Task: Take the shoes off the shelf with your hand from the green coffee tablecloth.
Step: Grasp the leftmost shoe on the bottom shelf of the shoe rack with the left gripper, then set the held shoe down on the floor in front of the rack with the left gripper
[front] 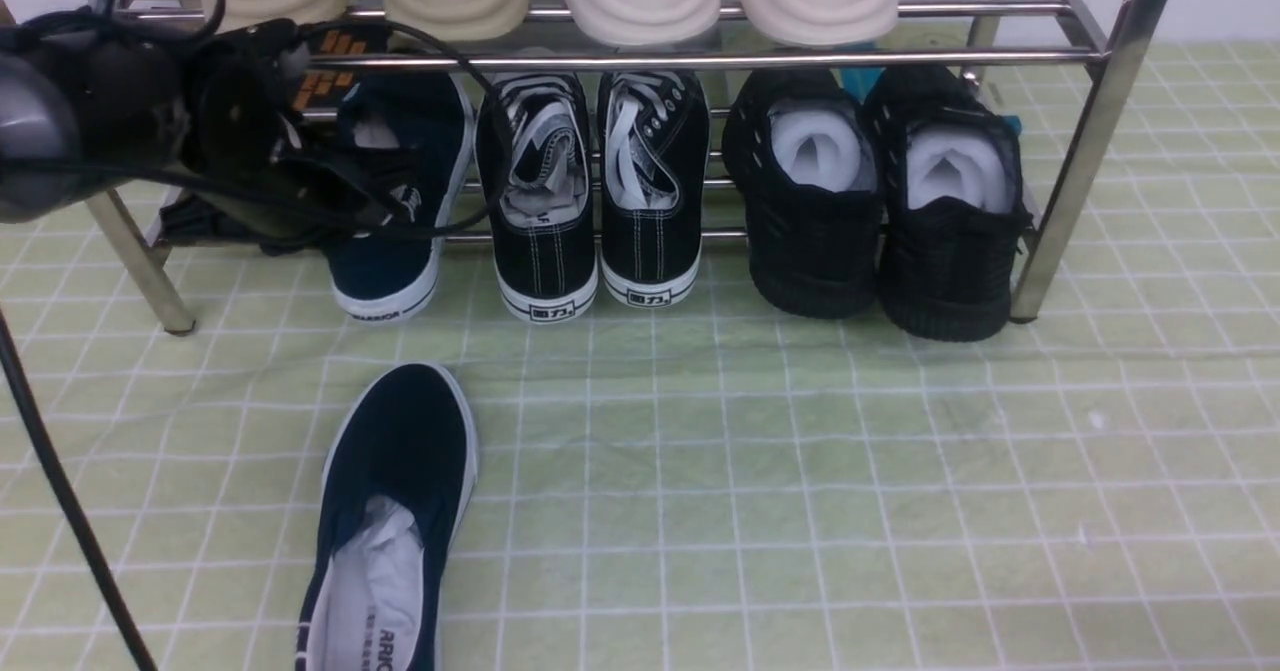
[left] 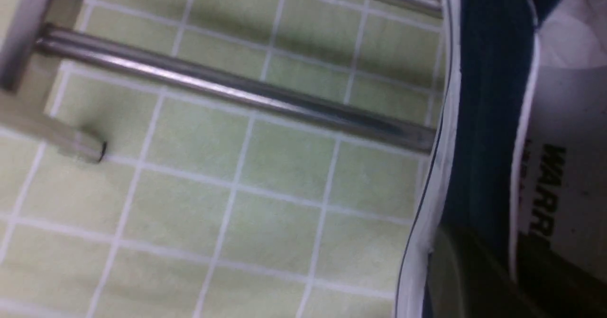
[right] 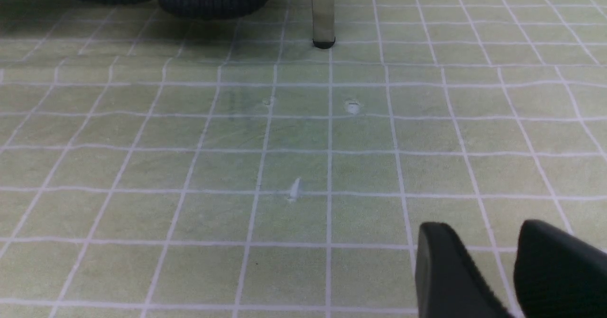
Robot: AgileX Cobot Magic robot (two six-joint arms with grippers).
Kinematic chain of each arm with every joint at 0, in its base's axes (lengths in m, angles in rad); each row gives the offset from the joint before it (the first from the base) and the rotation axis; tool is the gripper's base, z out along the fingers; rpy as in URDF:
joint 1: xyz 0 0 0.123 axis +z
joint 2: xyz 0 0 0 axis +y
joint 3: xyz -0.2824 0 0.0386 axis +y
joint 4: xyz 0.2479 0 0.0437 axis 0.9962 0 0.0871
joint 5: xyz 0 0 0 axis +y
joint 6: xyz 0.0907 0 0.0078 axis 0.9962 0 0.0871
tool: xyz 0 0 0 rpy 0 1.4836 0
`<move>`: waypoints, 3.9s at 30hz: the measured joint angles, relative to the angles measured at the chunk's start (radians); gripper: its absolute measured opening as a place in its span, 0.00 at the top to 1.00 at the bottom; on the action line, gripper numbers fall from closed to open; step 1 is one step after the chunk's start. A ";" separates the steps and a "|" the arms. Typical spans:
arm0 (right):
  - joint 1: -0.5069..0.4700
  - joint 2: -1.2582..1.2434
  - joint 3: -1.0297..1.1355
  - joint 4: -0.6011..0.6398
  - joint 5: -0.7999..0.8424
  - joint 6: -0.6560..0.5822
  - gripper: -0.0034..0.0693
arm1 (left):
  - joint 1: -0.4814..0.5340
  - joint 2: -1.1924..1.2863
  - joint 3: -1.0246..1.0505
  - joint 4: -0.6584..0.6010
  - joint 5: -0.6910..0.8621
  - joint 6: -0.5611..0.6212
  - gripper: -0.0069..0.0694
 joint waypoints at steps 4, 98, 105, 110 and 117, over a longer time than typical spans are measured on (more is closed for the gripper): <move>0.000 0.000 0.000 0.000 0.000 0.000 0.62 | 0.000 -0.098 0.000 -0.008 0.183 0.001 0.87; 0.000 0.000 0.000 0.000 0.000 0.000 0.62 | -0.932 -0.400 0.456 0.406 0.478 -1.122 0.86; 0.000 0.000 0.000 0.000 0.000 0.000 0.62 | -0.932 -0.400 0.539 0.438 0.393 -1.245 0.86; 0.000 0.000 0.000 0.000 0.000 0.000 0.62 | -0.932 -0.398 0.540 0.478 0.310 -1.254 0.85; 0.000 0.000 0.000 0.000 0.000 0.000 0.62 | -0.932 -0.352 0.540 0.511 0.288 -1.257 0.78</move>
